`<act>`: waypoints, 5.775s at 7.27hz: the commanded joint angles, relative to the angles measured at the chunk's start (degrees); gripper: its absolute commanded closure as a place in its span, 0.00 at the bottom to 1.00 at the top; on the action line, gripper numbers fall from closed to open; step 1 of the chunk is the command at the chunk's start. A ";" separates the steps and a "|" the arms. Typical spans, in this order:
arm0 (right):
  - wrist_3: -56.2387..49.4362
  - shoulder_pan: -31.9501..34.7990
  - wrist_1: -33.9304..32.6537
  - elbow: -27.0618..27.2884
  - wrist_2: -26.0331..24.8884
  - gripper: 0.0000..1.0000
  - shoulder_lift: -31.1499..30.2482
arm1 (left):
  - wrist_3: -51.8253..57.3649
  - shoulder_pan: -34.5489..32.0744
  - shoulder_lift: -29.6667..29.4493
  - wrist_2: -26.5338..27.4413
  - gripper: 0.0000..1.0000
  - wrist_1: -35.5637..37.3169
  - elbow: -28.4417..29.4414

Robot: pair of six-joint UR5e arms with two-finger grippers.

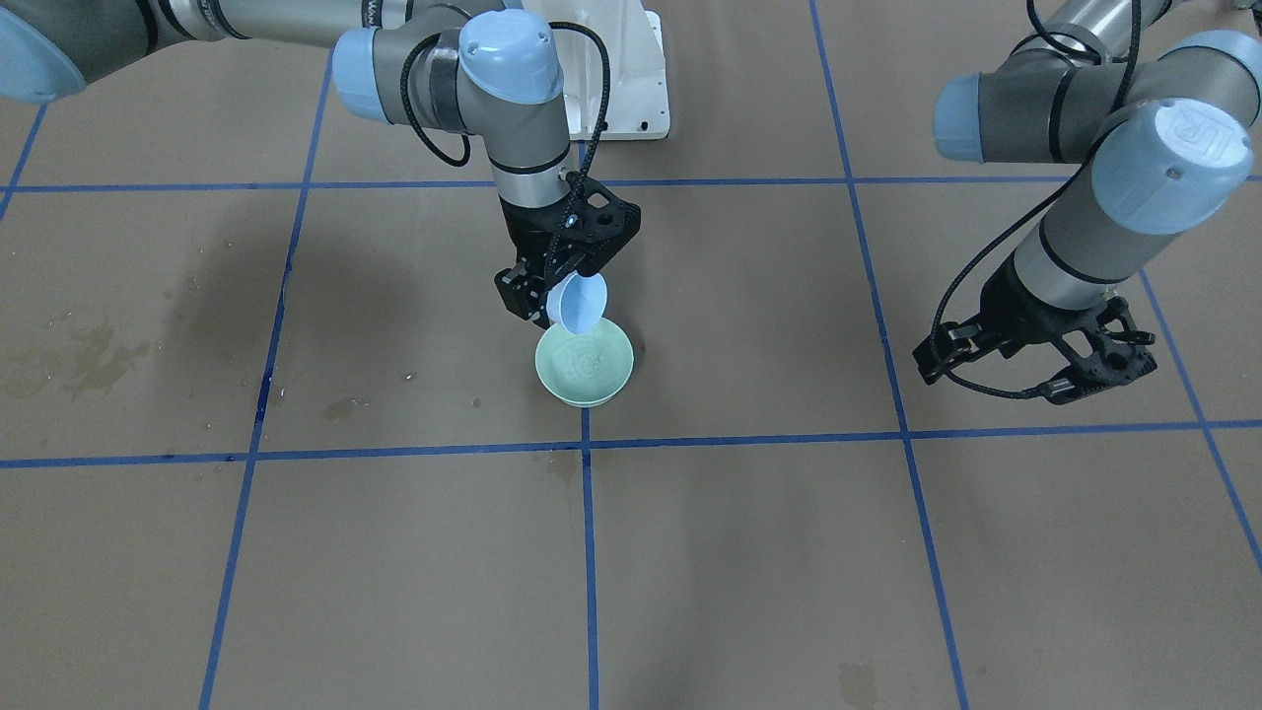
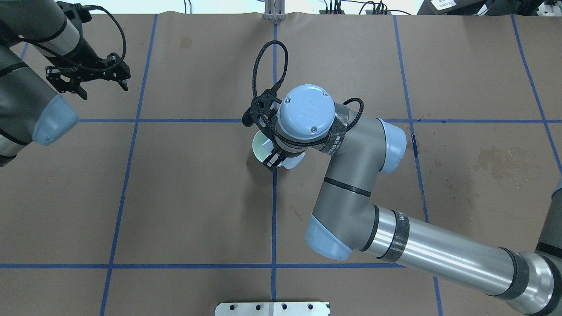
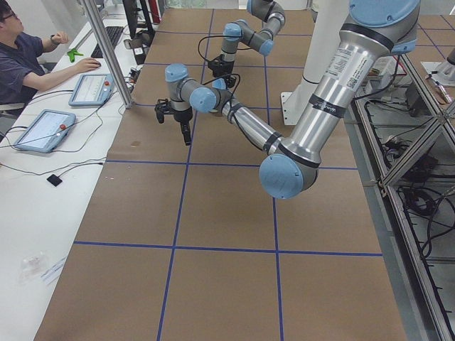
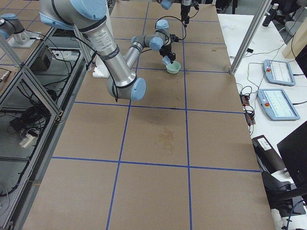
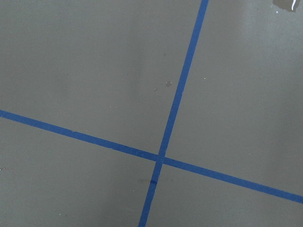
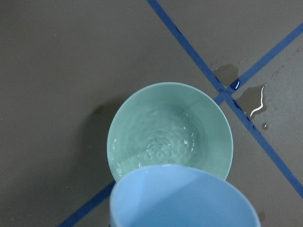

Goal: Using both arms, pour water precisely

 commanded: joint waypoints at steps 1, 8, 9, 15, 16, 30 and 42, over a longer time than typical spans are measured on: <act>6.58 0.25 8.57 3.43 -2.23 1.00 -3.56 | -0.06 0.00 0.00 0.01 0.00 0.07 0.04; 34.50 2.26 9.22 22.71 -43.00 1.00 -30.70 | -0.77 0.00 -0.52 0.01 0.00 0.33 -1.10; 37.01 5.50 9.22 23.14 -45.20 1.00 -35.34 | -0.77 -0.35 -0.61 0.01 0.00 0.42 -1.28; 68.71 9.22 8.87 10.70 -55.75 1.00 -44.71 | -0.86 -0.35 -0.79 0.10 0.00 0.60 -1.72; 72.41 9.05 9.05 8.23 -57.16 1.00 -44.97 | -0.86 -0.26 -0.88 0.10 0.00 0.60 -1.72; 87.74 2.46 9.05 -5.15 -60.96 1.00 -45.50 | -0.94 -0.18 -0.88 0.27 0.00 0.60 -1.90; 92.49 -2.99 8.61 -3.57 -63.42 0.88 -51.47 | -2.17 -0.26 -0.09 0.27 0.00 0.60 -3.22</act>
